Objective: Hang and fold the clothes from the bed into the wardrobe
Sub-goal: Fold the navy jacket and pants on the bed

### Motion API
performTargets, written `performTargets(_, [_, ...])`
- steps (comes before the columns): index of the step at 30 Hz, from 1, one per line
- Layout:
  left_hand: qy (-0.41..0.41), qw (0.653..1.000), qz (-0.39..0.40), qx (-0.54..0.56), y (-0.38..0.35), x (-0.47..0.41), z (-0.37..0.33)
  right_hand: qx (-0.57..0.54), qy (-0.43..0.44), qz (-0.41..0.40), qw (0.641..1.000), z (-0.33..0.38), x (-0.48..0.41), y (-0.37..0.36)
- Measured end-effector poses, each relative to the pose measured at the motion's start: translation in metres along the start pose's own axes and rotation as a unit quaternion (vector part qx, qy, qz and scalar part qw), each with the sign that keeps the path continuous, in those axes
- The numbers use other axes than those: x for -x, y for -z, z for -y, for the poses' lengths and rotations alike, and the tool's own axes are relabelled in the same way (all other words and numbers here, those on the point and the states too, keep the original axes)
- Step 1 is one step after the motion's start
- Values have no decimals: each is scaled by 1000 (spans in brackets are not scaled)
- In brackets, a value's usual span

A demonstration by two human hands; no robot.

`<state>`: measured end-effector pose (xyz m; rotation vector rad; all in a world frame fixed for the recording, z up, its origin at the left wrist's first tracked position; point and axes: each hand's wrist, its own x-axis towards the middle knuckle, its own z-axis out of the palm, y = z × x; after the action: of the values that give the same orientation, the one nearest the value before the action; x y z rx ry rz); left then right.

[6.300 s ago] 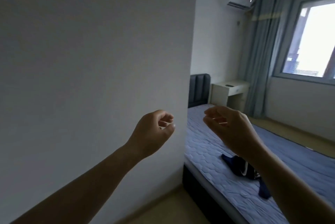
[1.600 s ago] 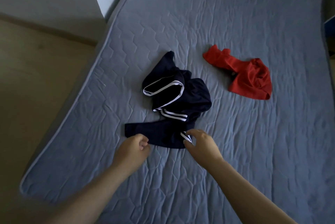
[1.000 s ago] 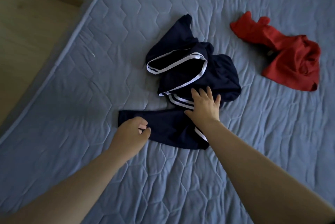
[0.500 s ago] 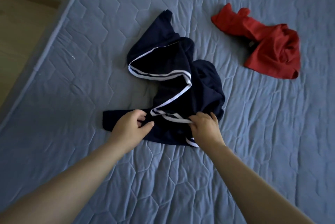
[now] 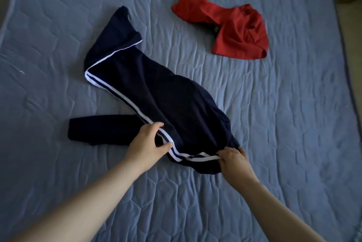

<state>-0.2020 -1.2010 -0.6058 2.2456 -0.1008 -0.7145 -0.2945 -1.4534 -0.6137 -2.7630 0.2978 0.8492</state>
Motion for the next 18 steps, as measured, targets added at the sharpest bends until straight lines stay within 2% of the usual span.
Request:
performTargets(2, [-31,999,14,-31,-11,0,-6,-72,-10,-7,997,-16,10,2])
performTargets(4, [-68,993,47,-80,-22,0,-11,-258,-68,-24,963,-24,15,7])
performTargets(7, [-86,990,67,-92,-37,-1,-21,-487,-182,-58,852,-33,7,18])
performTargets(9, [-100,994,1,-54,-46,-3,-29,-612,-251,-46,749,-40,-2,24])
performTargets(11, [-117,990,-70,-30,-51,-6,-36,-683,-322,-42,655,-53,-7,26])
performTargets(13, [-128,987,-91,-39,-56,-6,-40,-712,-360,-65,600,-66,-8,22])
performTargets(14, [-131,986,-86,-51,-58,-6,-42,-705,-366,-83,601,-72,-8,18])
performTargets(18, [-139,985,4,-98,-73,0,-40,-624,-349,-134,687,-79,1,-3])
